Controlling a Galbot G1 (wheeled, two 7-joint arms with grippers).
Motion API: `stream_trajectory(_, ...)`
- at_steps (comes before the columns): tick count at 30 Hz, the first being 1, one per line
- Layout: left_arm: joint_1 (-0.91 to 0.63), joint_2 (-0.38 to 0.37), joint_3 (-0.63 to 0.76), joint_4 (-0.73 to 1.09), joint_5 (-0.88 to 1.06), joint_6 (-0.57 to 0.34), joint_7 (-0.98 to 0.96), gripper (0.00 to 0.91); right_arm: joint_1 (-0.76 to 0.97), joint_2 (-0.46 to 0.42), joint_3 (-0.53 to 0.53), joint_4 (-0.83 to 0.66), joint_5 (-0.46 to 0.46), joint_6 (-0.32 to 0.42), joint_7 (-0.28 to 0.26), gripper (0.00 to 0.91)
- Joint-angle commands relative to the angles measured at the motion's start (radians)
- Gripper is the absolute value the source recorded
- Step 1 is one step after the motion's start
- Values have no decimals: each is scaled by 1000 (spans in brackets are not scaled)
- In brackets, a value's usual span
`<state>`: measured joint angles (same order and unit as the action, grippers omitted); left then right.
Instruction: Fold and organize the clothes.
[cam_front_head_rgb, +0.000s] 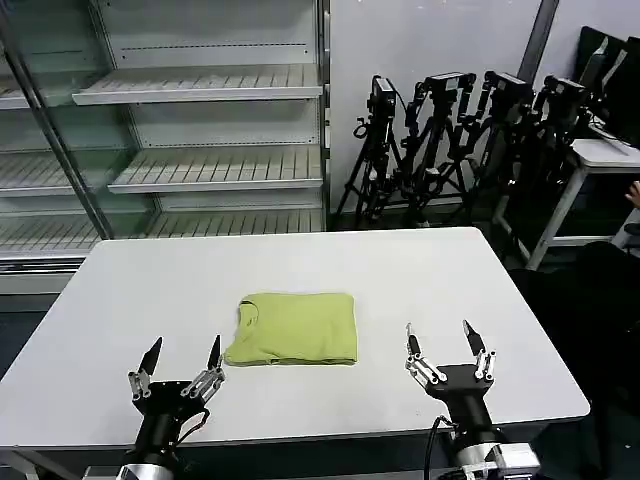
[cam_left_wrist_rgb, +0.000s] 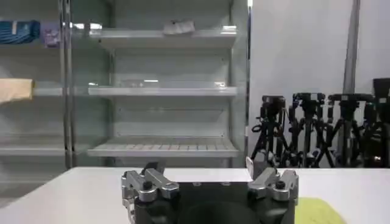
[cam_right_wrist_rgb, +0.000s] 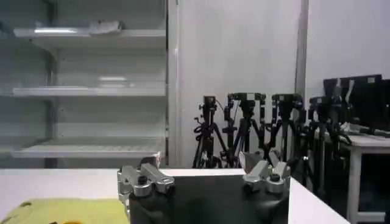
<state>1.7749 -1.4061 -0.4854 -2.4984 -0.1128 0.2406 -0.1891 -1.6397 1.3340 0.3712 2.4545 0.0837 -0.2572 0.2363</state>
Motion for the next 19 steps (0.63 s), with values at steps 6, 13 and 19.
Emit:
stream_trajectory(6, 57, -13, -17, -36, 26, -4, 11, 907, 1, 3, -20, 3, -25, 32, -2, 907)
stream_trajectory(13, 64, -25, -9, -39, 43, -6, 16, 907, 1, 2, -10, 16, -45, 40, 10, 907)
stream_trajectory(19, 62, -29, -5, -46, 43, -5, 20, 907, -1, 1, -3, 30, -43, 38, 15, 907)
